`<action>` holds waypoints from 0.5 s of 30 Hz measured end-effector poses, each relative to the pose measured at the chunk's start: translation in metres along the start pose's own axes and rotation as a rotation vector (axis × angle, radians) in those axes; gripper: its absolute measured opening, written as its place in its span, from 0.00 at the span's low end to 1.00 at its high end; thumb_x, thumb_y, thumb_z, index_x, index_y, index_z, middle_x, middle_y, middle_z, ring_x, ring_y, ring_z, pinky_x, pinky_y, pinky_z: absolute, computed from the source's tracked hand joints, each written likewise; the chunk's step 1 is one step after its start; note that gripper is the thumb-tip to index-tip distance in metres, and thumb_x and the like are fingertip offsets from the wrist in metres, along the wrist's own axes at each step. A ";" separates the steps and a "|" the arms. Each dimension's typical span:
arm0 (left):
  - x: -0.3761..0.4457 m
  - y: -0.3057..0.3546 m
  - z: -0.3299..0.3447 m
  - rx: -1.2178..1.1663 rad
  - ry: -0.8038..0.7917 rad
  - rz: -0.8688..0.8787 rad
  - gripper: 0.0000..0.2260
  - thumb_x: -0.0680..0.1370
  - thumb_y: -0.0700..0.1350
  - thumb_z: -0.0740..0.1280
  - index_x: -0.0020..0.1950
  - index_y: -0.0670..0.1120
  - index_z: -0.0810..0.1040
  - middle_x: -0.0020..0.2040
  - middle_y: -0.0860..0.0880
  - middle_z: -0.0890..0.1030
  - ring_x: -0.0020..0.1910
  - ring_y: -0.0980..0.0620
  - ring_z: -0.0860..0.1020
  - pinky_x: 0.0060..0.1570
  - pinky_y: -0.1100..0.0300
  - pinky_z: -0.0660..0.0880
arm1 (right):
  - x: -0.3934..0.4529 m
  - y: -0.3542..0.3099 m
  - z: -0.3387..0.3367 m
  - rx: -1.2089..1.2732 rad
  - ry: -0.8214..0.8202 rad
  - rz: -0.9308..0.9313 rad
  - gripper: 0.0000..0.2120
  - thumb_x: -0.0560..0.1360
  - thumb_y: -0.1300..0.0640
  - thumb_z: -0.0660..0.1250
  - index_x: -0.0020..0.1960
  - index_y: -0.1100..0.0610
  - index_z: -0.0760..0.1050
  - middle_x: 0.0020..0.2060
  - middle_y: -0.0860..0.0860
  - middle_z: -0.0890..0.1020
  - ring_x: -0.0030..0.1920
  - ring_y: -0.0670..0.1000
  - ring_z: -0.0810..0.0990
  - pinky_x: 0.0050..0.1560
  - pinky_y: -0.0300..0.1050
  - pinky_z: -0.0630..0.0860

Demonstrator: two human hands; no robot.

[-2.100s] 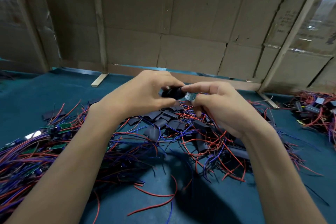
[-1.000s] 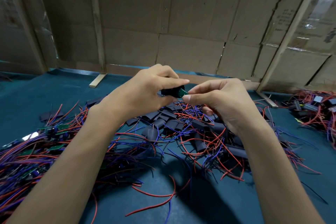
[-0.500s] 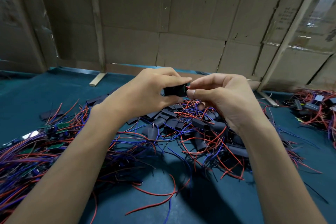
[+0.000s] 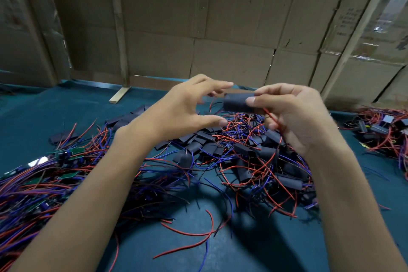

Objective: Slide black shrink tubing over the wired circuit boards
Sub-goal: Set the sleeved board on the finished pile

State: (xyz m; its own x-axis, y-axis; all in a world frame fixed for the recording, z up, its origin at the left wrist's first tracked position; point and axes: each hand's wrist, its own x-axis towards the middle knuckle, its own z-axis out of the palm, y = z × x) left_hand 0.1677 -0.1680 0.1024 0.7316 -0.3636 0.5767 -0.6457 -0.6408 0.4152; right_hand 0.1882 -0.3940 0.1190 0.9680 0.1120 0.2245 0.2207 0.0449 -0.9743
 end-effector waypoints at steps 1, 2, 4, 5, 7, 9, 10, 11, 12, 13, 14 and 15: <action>-0.002 -0.008 -0.003 0.027 -0.047 -0.105 0.28 0.74 0.52 0.76 0.73 0.51 0.73 0.61 0.52 0.76 0.61 0.56 0.76 0.60 0.64 0.72 | 0.002 -0.003 -0.008 -0.005 0.056 -0.024 0.08 0.67 0.68 0.77 0.40 0.60 0.81 0.29 0.54 0.82 0.22 0.48 0.70 0.20 0.36 0.64; -0.004 -0.018 -0.007 0.102 -0.120 -0.220 0.27 0.75 0.55 0.74 0.73 0.53 0.73 0.60 0.53 0.76 0.60 0.55 0.76 0.58 0.63 0.71 | 0.002 -0.006 -0.017 -0.023 0.110 -0.052 0.08 0.67 0.68 0.77 0.40 0.60 0.81 0.29 0.53 0.82 0.24 0.49 0.72 0.20 0.37 0.65; -0.010 -0.039 -0.013 0.287 -0.322 -0.473 0.26 0.75 0.57 0.73 0.72 0.55 0.73 0.61 0.51 0.77 0.61 0.51 0.76 0.54 0.62 0.68 | 0.002 -0.009 -0.037 -0.137 0.217 -0.103 0.07 0.67 0.68 0.77 0.41 0.59 0.81 0.30 0.52 0.83 0.25 0.48 0.76 0.21 0.37 0.69; -0.015 -0.048 -0.014 0.353 -0.422 -0.604 0.26 0.75 0.56 0.73 0.72 0.53 0.74 0.62 0.49 0.78 0.61 0.49 0.77 0.54 0.62 0.68 | 0.003 -0.007 -0.045 -0.239 0.268 -0.103 0.08 0.67 0.67 0.77 0.42 0.58 0.81 0.32 0.53 0.84 0.26 0.47 0.78 0.24 0.38 0.74; -0.025 -0.065 -0.013 0.443 -0.584 -0.820 0.26 0.75 0.54 0.75 0.70 0.48 0.76 0.62 0.47 0.81 0.60 0.47 0.79 0.55 0.60 0.73 | 0.005 0.002 -0.055 -0.543 0.362 -0.022 0.07 0.68 0.64 0.76 0.44 0.55 0.82 0.40 0.55 0.86 0.35 0.49 0.83 0.39 0.46 0.81; -0.034 -0.075 -0.011 0.478 -0.683 -0.937 0.24 0.73 0.52 0.77 0.65 0.44 0.77 0.57 0.45 0.82 0.53 0.46 0.80 0.49 0.58 0.76 | 0.007 0.011 -0.050 -0.928 0.485 0.004 0.11 0.70 0.60 0.74 0.52 0.53 0.83 0.50 0.56 0.85 0.50 0.56 0.83 0.56 0.51 0.79; -0.036 -0.078 -0.010 0.469 -0.678 -0.956 0.22 0.73 0.50 0.78 0.62 0.43 0.78 0.54 0.44 0.82 0.49 0.46 0.79 0.45 0.59 0.74 | 0.007 0.014 -0.040 -0.996 0.517 -0.079 0.13 0.71 0.58 0.72 0.56 0.53 0.83 0.53 0.57 0.85 0.54 0.57 0.82 0.60 0.52 0.77; -0.036 -0.080 -0.010 0.460 -0.642 -0.955 0.19 0.73 0.49 0.78 0.59 0.43 0.79 0.52 0.43 0.81 0.46 0.46 0.76 0.43 0.60 0.72 | 0.005 0.016 -0.027 -0.961 0.495 -0.185 0.13 0.72 0.58 0.71 0.56 0.53 0.83 0.53 0.56 0.84 0.54 0.56 0.82 0.60 0.51 0.77; -0.034 -0.081 -0.009 0.462 -0.594 -0.949 0.16 0.73 0.48 0.77 0.56 0.43 0.79 0.49 0.43 0.80 0.44 0.46 0.74 0.42 0.60 0.71 | 0.002 0.019 -0.010 -0.849 0.414 -0.275 0.10 0.74 0.59 0.71 0.54 0.53 0.83 0.49 0.53 0.85 0.50 0.50 0.84 0.58 0.49 0.78; -0.033 -0.081 -0.008 0.469 -0.552 -0.953 0.15 0.73 0.49 0.77 0.54 0.44 0.80 0.47 0.44 0.79 0.43 0.46 0.74 0.43 0.60 0.71 | 0.000 0.023 0.007 -0.731 0.297 -0.331 0.07 0.75 0.60 0.71 0.52 0.52 0.84 0.45 0.50 0.86 0.45 0.44 0.83 0.55 0.45 0.79; -0.032 -0.080 -0.007 0.467 -0.524 -0.970 0.16 0.73 0.50 0.78 0.55 0.44 0.79 0.47 0.44 0.79 0.44 0.45 0.76 0.44 0.59 0.73 | -0.003 0.031 0.025 -0.659 0.162 -0.355 0.07 0.75 0.61 0.71 0.51 0.52 0.84 0.44 0.48 0.86 0.42 0.41 0.83 0.53 0.42 0.79; -0.031 -0.079 -0.003 0.456 -0.514 -0.995 0.21 0.72 0.52 0.78 0.58 0.44 0.78 0.51 0.44 0.81 0.48 0.44 0.78 0.47 0.58 0.75 | -0.007 0.041 0.041 -0.657 0.014 -0.368 0.10 0.75 0.63 0.71 0.53 0.53 0.84 0.46 0.47 0.86 0.43 0.41 0.82 0.54 0.40 0.79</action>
State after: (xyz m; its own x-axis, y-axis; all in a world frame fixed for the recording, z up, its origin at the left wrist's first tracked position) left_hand 0.1953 -0.1034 0.0538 0.9330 0.2644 -0.2442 0.3101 -0.9350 0.1723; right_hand 0.1856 -0.3519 0.0785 0.8184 0.1917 0.5418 0.5520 -0.5247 -0.6481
